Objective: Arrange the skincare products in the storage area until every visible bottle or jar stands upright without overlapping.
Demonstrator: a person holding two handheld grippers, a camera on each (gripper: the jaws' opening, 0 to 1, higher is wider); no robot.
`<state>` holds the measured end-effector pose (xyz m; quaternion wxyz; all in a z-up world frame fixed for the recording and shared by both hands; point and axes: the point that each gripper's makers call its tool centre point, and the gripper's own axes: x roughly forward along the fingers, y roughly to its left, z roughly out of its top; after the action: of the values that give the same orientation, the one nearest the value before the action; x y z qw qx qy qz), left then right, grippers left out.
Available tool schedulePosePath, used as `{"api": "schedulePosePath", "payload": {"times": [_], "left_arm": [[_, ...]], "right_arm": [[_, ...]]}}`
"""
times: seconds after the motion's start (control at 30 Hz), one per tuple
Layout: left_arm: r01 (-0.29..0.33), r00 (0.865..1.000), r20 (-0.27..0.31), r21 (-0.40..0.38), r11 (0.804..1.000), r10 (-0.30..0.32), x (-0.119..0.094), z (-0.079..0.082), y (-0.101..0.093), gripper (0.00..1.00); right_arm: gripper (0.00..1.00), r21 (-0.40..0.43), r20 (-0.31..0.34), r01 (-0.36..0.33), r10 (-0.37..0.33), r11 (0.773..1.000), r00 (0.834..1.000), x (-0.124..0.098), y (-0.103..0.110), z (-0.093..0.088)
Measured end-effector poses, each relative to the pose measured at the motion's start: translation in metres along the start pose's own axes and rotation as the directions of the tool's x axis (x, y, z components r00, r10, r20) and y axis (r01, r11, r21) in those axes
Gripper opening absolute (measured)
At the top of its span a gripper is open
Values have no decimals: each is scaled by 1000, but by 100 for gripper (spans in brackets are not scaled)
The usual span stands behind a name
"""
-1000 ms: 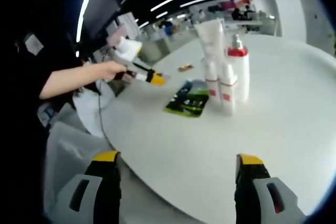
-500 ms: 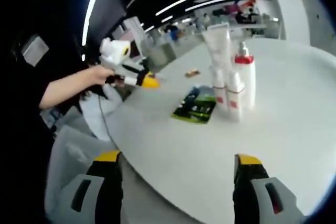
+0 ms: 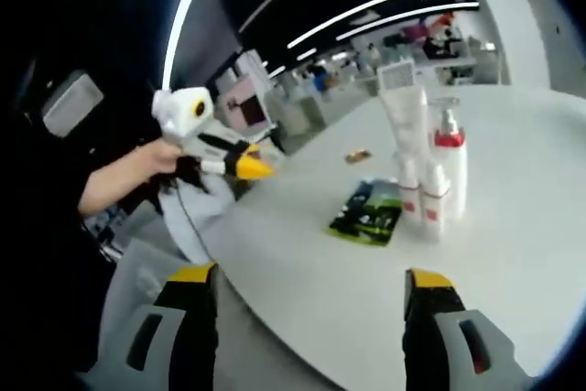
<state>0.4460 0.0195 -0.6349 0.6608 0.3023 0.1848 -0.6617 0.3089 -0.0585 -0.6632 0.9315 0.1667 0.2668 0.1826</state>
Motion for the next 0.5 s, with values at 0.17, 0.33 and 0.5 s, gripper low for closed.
{"api": "schedulePosePath", "payload": {"times": [0.17,0.33,0.5], "left_arm": [[-10,1000,17,27,1000,10,-12,10,-10,3],[-25,999,40,47,999,23,-22,19,-20,3],[-36,997,67,68,997,32,-30,28,-29,3]], "right_arm": [[85,-14,9,-14,14,1000,1000,-4,6,2],[80,-29,27,-44,45,999,999,-8,16,10],[59,26,41,-130,129,991,991,-10,33,18]]}}
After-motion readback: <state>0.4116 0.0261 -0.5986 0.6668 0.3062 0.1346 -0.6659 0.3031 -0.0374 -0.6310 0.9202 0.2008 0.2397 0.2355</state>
